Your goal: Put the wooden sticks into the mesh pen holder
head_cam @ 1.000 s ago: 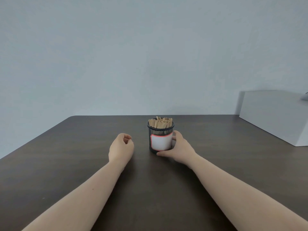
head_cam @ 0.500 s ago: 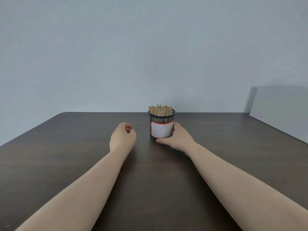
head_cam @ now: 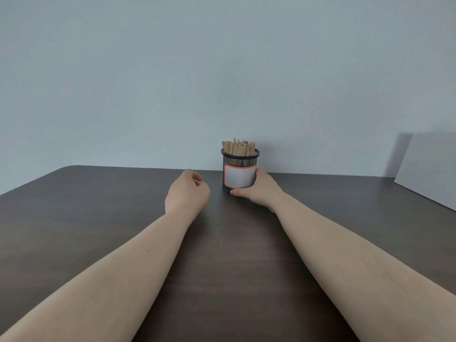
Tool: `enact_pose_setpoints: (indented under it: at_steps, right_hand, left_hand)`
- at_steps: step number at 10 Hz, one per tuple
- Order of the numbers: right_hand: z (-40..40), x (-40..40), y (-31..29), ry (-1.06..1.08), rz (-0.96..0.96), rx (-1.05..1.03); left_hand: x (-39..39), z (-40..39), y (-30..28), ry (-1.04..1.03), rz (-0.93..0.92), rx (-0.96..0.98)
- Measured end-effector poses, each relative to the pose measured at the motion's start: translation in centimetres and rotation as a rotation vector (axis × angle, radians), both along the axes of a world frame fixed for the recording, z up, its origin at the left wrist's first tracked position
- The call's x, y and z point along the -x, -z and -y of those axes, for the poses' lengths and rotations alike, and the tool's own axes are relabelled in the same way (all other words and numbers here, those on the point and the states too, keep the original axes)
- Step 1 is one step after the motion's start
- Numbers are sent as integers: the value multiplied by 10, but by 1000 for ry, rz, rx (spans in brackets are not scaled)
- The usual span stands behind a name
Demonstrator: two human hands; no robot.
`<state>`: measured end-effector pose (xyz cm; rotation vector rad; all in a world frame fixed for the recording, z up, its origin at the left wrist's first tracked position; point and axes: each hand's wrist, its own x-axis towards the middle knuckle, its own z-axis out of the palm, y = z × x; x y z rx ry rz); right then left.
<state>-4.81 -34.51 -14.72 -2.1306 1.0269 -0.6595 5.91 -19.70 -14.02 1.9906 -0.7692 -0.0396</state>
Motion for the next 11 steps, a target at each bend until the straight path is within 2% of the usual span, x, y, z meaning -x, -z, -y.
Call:
enact_pose_setpoints:
  at_steps: [2,6,9,11]
  right_hand:
    - [40,-24,5,0,36,-4]
    - [48,-29,1,-3,40,10]
    - [48,-24,1,20,-43,114]
    - [38,-12,0,155,-117,133]
  left_hand:
    - [-14,17,1,-9,-6,7]
    - [-19,23,4,19,-2,10]
    - [-18,24,6,31,8,2]
    - [-15,20,3,33,6,2]
